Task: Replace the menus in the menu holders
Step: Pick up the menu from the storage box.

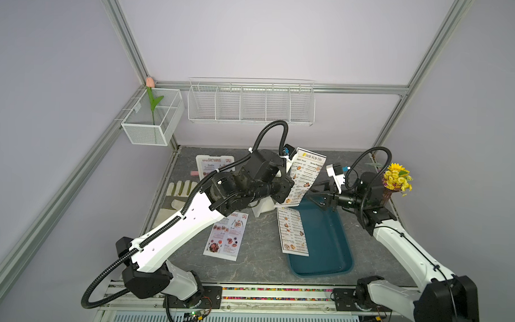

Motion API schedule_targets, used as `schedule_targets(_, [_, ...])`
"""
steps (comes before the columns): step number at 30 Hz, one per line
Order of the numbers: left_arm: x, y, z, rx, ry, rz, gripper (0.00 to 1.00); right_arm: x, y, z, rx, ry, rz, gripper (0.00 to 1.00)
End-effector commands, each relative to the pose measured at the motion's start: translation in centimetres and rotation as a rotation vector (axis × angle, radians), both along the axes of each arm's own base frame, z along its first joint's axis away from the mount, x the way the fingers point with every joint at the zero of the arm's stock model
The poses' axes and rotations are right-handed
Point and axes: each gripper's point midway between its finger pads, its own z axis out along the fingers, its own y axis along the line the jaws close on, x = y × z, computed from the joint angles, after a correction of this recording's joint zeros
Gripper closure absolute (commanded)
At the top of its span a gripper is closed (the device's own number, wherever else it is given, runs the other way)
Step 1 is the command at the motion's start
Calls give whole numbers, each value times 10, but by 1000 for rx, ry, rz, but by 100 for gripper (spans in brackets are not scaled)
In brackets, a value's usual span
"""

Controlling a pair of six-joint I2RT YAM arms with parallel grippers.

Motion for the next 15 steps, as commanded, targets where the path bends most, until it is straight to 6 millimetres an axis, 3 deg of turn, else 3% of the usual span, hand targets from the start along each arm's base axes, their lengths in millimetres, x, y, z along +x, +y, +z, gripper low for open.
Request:
schedule_targets(1, [2,4,-1,-16,-5,0,100,-7,-4,13,8,-33,-16,33])
schedule_targets(8, [4,8,-4,-33,-8,8,100,-6,-4,19,21,-35,-20,35])
schedule_targets(15, [-13,3,2,-76,-21,-99,100,10,-2,12,32,-7,-37,34])
